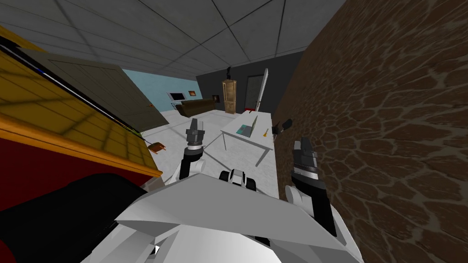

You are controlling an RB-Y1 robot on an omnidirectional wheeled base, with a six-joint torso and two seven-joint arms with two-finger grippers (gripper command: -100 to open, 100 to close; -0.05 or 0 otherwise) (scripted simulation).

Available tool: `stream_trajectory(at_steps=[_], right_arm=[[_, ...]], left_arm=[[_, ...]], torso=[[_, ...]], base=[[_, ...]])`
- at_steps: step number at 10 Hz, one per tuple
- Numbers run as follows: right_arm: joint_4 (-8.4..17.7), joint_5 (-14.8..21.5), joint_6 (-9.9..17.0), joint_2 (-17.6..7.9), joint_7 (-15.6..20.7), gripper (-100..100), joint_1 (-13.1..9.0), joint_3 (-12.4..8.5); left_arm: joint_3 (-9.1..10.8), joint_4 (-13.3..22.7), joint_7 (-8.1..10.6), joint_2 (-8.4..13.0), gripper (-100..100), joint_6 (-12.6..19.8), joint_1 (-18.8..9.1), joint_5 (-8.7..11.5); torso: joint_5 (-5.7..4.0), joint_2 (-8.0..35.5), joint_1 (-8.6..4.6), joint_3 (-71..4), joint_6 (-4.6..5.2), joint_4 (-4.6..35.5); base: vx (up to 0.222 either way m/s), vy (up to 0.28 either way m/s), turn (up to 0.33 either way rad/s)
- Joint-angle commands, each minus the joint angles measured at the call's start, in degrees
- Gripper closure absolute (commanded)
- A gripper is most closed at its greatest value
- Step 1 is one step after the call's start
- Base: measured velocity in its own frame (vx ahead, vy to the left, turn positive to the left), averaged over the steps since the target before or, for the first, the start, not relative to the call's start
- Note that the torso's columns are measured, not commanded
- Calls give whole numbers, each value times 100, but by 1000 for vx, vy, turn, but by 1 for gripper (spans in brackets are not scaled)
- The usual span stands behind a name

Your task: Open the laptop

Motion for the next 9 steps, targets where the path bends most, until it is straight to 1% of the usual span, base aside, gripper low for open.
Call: stream_trajectory(at_steps=[1, 7, 9], right_arm=[[107, 390, 108, -146, 388, -100, -22, -68], [371, 1323, 379, -340, 1278, -100, -69, -285], [456, 1615, 465, -385, 1556, -100, -84, -352]], left_arm=[[0, 0, 0, 0, 0, 0, 0, 0], [0, 0, 0, 0, 0, 0, 0, 0], [0, 0, 0, 0, 0, 0, 0, 0]], torso=[[-1, 3, -6, 2, 0, 1], [-5, 4, -17, 3, 0, 2], [-3, 9, -12, 6, 0, 3]], base=[[90, 99, -35], [123, 120, -36], [92, 114, -34]])
